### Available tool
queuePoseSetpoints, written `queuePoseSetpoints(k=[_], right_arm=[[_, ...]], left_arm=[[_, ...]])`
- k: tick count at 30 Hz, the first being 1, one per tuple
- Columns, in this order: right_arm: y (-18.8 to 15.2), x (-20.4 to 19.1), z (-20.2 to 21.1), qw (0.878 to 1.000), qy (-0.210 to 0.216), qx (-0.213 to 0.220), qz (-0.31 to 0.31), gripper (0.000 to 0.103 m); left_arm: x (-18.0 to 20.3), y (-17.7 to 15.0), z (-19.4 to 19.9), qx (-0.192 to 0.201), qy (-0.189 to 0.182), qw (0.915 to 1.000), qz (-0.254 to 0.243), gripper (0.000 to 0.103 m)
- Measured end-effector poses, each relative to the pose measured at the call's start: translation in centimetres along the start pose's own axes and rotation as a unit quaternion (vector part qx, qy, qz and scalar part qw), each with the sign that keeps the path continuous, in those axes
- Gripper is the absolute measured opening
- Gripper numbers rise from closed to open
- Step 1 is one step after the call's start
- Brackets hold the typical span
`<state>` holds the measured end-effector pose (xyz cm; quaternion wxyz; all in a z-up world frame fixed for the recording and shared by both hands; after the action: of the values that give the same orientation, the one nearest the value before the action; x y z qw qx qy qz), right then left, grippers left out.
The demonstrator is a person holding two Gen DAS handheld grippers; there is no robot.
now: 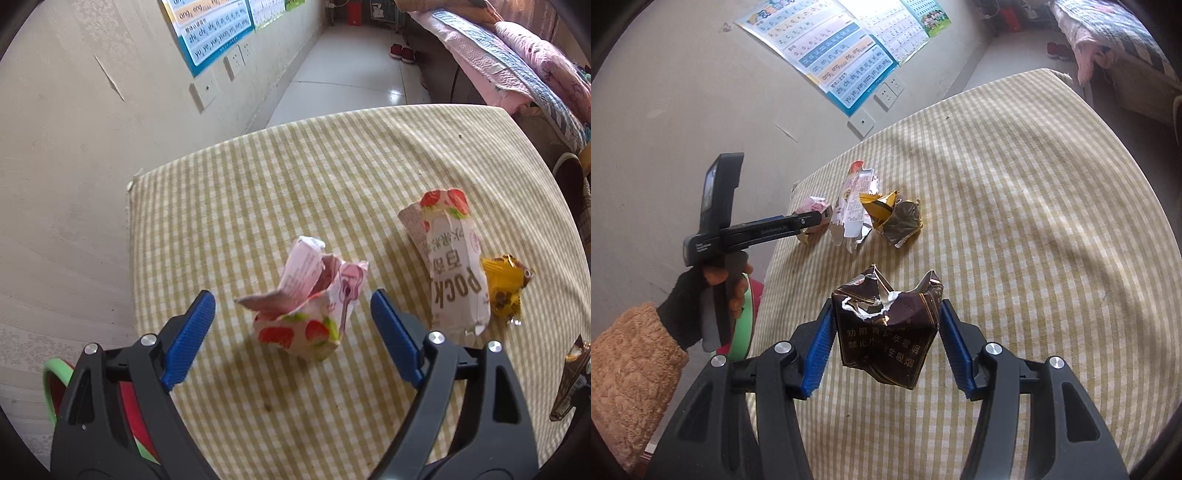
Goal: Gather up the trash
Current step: 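Grasp the dark brown chocolate wrapper with the right gripper while the left grasps the pink strawberry bag, then carry the pink strawberry bag and dark brown wrapper over the red bucket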
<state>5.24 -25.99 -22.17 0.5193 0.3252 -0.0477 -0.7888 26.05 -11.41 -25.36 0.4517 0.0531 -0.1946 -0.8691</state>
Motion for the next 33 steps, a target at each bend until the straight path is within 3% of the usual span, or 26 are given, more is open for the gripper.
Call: queuePoseSetpoints(k=[5,7,15,26,30,33], right_arm=[[0.4,0.5,0.6,1.0,0.007,0.001,-0.008,0.054],[0.5,0.6,0.7,1.0,0.007,0.0,-0.008,0.054],[0.2,0.3,0.2,1.0,-0.001,-0.005,-0.001,0.054],[-0.2,-0.5,-0.9,1.0,-0.012,-0.013,0.02,0.054],[-0.5,-0.9,-1.4,0.999,-0.017,-0.016,0.028,0.054],[-0.7,-0.9,-1.7,0.999,-0.024,-0.016,0.033,0.054]], left_arm=[[-0.5,0.5,-1.8,-0.03,-0.002,0.9993,0.024,0.082],[-0.4,0.7,-2.0,-0.032,-0.014,0.9986,0.039,0.068],[0.5,-0.7,-1.2,-0.011,-0.043,0.9964,0.072,0.059],[0.5,-7.8,3.3,0.025,-0.059,0.9865,0.151,0.058],[0.8,-8.9,4.2,0.03,-0.022,0.9918,0.122,0.061],[0.8,-8.9,3.9,0.03,-0.024,0.9915,0.125,0.062]])
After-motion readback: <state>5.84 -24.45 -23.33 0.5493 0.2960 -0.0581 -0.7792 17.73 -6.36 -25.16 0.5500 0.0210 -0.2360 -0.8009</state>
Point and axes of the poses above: each gripper's, at about its wrist camera, not at the fingertips, and z roughly against the way its jaws point, x to its right, y to its top, the point moved 9 cm from there along -z, roughly the way its jaws point, and after that the axes turned 13 degrees about -y, right-handed, at the moved point
